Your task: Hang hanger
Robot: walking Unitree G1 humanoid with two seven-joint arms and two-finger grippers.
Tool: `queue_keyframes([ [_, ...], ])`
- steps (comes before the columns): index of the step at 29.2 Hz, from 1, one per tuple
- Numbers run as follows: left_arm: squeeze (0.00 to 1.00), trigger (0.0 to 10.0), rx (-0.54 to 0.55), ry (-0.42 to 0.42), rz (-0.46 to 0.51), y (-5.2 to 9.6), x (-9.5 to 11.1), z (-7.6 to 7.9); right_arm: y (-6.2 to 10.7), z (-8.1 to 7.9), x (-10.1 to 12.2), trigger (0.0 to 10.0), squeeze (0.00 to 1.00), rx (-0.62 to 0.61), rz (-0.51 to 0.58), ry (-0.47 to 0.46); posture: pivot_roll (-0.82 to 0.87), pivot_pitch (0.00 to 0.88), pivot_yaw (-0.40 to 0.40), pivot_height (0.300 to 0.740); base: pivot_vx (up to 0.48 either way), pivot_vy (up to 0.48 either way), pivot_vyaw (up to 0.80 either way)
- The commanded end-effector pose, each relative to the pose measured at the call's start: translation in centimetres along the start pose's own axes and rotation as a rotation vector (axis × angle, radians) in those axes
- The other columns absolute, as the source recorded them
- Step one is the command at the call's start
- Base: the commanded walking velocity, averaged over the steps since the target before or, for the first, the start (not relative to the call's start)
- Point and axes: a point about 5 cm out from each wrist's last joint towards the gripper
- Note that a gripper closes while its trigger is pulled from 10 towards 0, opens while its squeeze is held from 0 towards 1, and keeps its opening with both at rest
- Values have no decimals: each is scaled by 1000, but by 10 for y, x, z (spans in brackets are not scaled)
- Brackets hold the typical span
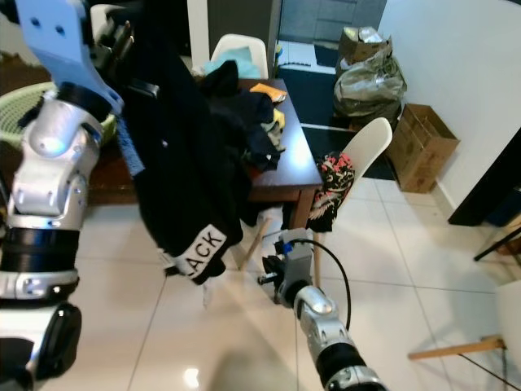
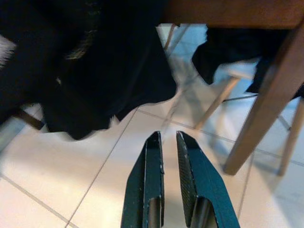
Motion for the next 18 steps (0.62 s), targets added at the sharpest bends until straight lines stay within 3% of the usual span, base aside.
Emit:
queue_keyframes([
  [1, 0, 10000, 10, -30, 36, -2, 8, -7, -1, -1, 4, 10000, 0, 0, 11, -9, 10, 14, -104, 740, 398, 0, 0],
  [12, 0, 10000, -12, -145, 78, -10, 28, -19, -2, -4, 20, 10000, 0, 2, 142, -60, 18, 15, -104, 740, 399, 0, 0],
  [14, 0, 10000, -14, -223, 124, -17, 44, -31, -2, -3, 30, 10000, 0, -5, 210, -84, 27, 16, -110, 740, 398, 0, 0],
  [17, 0, 10000, -14, -223, 124, -17, 44, -31, -2, -3, 30, 10000, 0, -5, 210, -84, 27, 16, -110, 740, 398, 0, 0],
  [18, 0, 10000, -8, -254, 141, -21, 50, -38, -2, -3, 32, 10000, 0, -3, 220, -89, 33, 16, -114, 740, 401, 0, 0],
])
Point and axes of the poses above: a point about 5 cm out from each wrist's last joint towards the gripper, its own y axis pointing back from the gripper into the wrist, its own x axis along the axis of the wrist's last joint, z = x × y, and after that the axes turned 5 degrees about -y, right-handed
